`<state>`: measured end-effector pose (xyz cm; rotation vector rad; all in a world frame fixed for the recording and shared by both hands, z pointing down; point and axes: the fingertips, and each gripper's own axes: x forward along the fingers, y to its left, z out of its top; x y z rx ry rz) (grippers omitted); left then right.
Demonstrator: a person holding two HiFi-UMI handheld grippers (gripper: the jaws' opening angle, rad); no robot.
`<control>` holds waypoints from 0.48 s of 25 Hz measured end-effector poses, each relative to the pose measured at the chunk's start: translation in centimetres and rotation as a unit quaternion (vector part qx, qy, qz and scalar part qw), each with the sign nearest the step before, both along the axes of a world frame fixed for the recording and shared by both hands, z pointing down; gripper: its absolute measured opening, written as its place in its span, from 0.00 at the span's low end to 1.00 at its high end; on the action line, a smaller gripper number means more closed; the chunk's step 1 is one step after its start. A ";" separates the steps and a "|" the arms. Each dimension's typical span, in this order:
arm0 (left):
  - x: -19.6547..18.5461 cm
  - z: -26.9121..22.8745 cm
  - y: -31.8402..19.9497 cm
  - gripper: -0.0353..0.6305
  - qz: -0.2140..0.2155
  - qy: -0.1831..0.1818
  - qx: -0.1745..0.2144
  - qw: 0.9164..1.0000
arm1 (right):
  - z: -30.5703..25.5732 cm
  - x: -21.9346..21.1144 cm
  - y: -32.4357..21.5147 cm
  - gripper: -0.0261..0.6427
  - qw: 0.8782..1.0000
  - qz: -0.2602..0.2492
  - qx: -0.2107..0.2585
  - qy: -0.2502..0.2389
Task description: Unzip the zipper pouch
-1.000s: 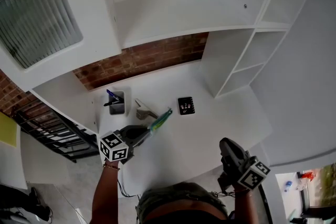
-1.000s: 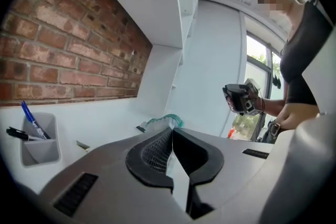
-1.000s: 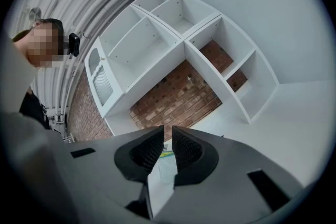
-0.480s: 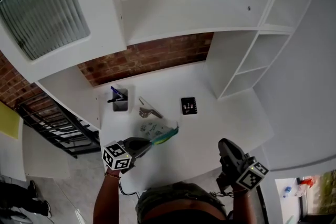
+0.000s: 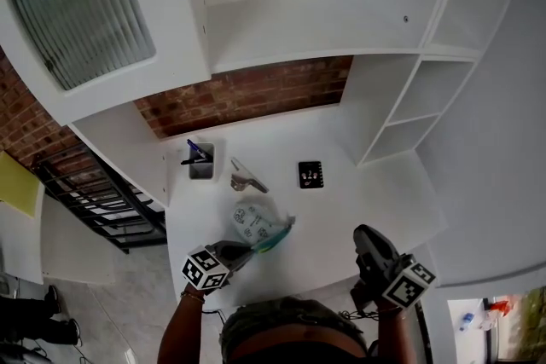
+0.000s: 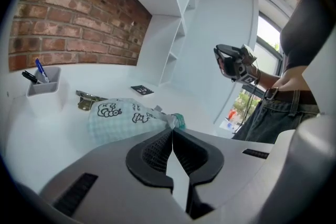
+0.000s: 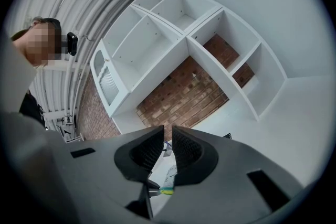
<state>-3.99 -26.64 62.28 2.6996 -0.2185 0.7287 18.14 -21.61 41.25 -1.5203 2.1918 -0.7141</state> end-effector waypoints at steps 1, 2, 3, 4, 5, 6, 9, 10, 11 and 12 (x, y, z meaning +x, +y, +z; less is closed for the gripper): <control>0.0 0.4 0.2 0.06 0.001 -0.006 0.003 1.000 | 0.0 0.0 0.0 0.09 1.000 -0.003 0.001 -0.001; 0.0 0.6 0.4 0.06 0.000 -0.010 0.004 1.000 | 0.0 -0.1 0.0 0.09 1.000 -0.006 0.001 -0.002; -0.1 0.8 0.5 0.06 -0.004 -0.012 0.003 1.000 | 0.0 -0.1 0.2 0.09 1.000 -0.009 0.002 -0.002; -0.2 0.9 0.6 0.06 -0.010 -0.012 0.002 1.000 | 0.0 -0.1 0.3 0.09 1.000 -0.010 0.003 -0.002; -0.3 1.0 0.6 0.06 -0.017 -0.012 0.000 1.000 | -0.1 -0.1 0.5 0.09 1.000 -0.012 0.005 -0.002; -0.4 1.1 0.6 0.06 -0.024 -0.012 -0.001 1.000 | -0.1 0.0 0.7 0.09 1.000 -0.013 0.006 -0.002; -0.4 1.4 0.9 0.07 -0.042 -0.016 0.000 0.999 | -0.1 0.3 1.4 0.09 1.000 -0.017 0.006 -0.003; -0.4 1.5 1.1 0.07 -0.048 -0.016 0.000 0.999 | -0.1 0.5 1.7 0.09 1.000 -0.018 0.006 -0.003; -0.4 1.6 1.2 0.07 -0.054 -0.017 -0.002 0.998 | -0.1 0.7 2.0 0.09 1.000 -0.018 0.006 -0.002; -0.3 1.7 1.4 0.07 -0.059 -0.017 -0.004 0.998 | -0.1 0.9 2.3 0.09 1.000 -0.018 0.006 -0.002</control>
